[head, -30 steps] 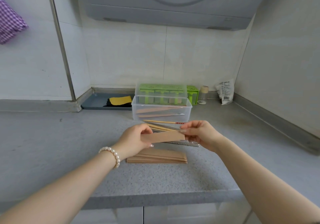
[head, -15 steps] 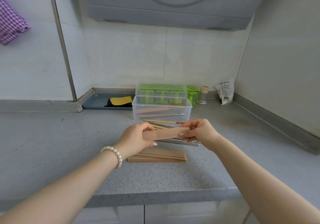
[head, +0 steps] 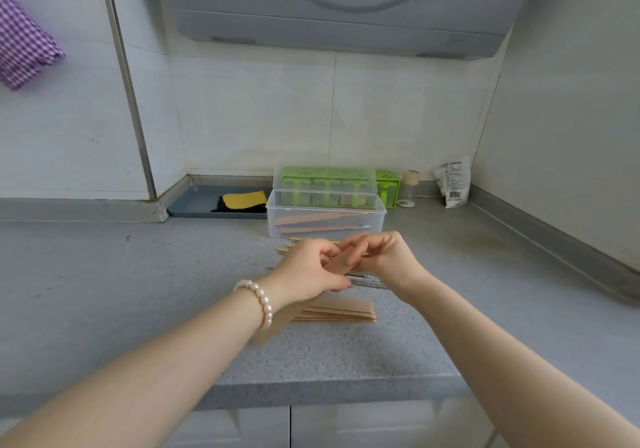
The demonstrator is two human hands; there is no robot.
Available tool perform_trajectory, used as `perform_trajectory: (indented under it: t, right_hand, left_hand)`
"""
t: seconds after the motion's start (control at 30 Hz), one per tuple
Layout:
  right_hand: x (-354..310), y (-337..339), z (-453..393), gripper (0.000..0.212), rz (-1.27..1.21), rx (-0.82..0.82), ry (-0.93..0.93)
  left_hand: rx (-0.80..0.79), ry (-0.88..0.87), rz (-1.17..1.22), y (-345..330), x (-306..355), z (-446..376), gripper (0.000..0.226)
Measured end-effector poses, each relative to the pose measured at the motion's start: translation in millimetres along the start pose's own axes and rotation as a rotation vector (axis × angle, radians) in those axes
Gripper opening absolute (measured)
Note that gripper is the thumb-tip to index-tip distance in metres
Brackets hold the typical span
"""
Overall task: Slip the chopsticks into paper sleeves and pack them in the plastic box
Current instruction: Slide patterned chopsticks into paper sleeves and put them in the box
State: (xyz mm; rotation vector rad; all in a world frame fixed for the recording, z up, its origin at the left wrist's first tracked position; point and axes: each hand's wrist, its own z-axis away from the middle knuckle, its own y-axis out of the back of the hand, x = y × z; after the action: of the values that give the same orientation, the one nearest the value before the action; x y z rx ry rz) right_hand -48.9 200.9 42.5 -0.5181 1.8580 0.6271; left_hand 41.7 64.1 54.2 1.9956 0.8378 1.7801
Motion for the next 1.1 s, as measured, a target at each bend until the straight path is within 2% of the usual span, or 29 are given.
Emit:
perform_trajectory:
  t: [0.13, 0.27, 0.47, 0.63, 0.73, 0.87, 1.0, 1.1]
  right_hand:
    - [3, 11, 0, 0.032, -0.015, 0.147, -0.063]
    - [25, 31, -4, 0.026, 0.217, 0.292, -0.242]
    - [49, 41, -5, 0.006, 0.522, 0.303, -0.342]
    - [63, 55, -14, 0.009, 0.678, 0.382, -0.363]
    - [68, 59, -28, 0.010, 0.795, 0.308, -0.379]
    - [74, 55, -54, 0.012, 0.946, 0.127, -0.391]
    - [78, 52, -68, 0.017, 1.094, 0.039, -0.356]
    - [80, 55, -73, 0.018, 1.146, 0.002, -0.340]
  left_hand:
    - [0.024, -0.005, -0.033, 0, -9, 0, 0.034]
    - [0.032, -0.010, -0.154, 3, -18, 2, 0.042]
    - [0.015, -0.017, -0.277, 5, -23, 4, 0.039]
    - [0.013, 0.014, -0.338, 4, -28, 1, 0.041]
    - [0.001, 0.054, -0.361, 5, -33, -1, 0.042]
    - [-0.029, 0.121, -0.324, 4, -40, -3, 0.057]
    - [-0.042, 0.132, -0.339, 5, -47, -5, 0.037]
    - [-0.060, 0.143, -0.327, 7, -50, -6, 0.033]
